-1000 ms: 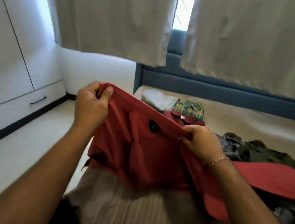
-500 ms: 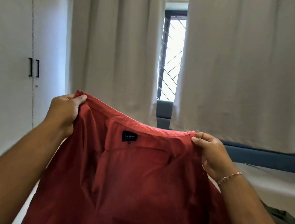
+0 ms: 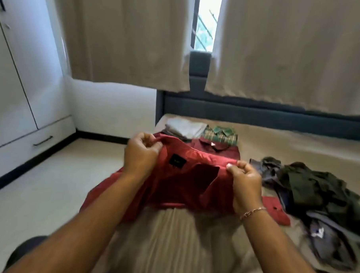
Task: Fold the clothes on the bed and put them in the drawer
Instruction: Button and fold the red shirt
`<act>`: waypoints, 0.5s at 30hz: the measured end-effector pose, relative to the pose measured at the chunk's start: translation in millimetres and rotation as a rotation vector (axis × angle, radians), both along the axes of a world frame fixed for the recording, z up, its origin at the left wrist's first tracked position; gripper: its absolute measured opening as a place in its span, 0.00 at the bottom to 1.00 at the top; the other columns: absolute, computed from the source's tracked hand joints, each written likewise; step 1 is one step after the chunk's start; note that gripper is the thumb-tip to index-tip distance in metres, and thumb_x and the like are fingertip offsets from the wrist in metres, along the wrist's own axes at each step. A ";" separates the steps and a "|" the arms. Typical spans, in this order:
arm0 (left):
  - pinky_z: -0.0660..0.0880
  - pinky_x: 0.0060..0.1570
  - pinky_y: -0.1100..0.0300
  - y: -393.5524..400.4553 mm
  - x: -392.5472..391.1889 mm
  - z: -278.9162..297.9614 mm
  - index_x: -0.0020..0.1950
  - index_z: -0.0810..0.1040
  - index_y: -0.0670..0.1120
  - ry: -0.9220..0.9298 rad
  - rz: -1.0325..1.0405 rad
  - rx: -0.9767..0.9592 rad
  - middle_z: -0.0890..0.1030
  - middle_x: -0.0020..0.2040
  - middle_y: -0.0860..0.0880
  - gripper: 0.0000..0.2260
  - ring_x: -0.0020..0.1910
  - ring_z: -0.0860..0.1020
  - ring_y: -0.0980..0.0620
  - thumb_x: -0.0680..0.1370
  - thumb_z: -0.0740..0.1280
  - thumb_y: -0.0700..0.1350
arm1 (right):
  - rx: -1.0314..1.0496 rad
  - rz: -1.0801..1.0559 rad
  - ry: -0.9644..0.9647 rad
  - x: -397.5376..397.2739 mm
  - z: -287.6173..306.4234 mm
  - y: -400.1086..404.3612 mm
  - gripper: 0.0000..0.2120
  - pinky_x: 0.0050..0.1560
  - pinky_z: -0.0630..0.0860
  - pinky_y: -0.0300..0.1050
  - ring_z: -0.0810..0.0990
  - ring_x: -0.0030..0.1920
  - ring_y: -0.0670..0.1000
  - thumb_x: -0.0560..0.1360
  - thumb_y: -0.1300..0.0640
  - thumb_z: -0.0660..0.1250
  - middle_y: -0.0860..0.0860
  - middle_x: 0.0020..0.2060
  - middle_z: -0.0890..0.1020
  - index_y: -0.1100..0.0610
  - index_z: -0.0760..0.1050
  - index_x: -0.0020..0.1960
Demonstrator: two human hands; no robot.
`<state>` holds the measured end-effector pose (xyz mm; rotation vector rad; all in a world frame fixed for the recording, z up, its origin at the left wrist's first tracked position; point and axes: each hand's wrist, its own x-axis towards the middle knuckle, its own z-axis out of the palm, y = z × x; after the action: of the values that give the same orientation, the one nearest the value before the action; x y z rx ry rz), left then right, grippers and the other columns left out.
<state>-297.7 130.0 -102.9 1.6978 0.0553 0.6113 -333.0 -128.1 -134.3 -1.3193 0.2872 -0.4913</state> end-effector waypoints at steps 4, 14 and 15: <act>0.76 0.42 0.58 -45.9 -34.2 -124.2 0.38 0.79 0.51 0.173 -0.067 0.045 0.82 0.35 0.54 0.12 0.34 0.77 0.61 0.73 0.77 0.36 | 0.051 0.051 0.272 -27.3 -100.8 17.6 0.09 0.40 0.74 0.42 0.77 0.38 0.52 0.74 0.67 0.74 0.54 0.37 0.83 0.55 0.80 0.41; 0.71 0.37 0.70 -72.6 -59.0 -183.1 0.40 0.78 0.53 0.298 -0.147 0.111 0.83 0.38 0.61 0.11 0.34 0.78 0.64 0.75 0.76 0.40 | 0.200 0.191 0.393 -31.6 -139.2 63.4 0.07 0.22 0.67 0.36 0.77 0.26 0.48 0.81 0.70 0.65 0.58 0.37 0.79 0.60 0.77 0.53; 0.72 0.38 0.71 -72.1 -57.7 -181.3 0.41 0.80 0.54 0.320 -0.176 0.080 0.84 0.38 0.62 0.11 0.35 0.79 0.64 0.76 0.75 0.39 | 0.226 0.201 0.393 -31.8 -139.6 64.8 0.07 0.22 0.69 0.37 0.80 0.28 0.49 0.81 0.70 0.65 0.58 0.38 0.81 0.59 0.77 0.53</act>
<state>-355.4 57.8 -284.2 1.8426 0.1093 0.2098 -364.9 -63.4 -273.9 -1.2007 0.5137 -0.0241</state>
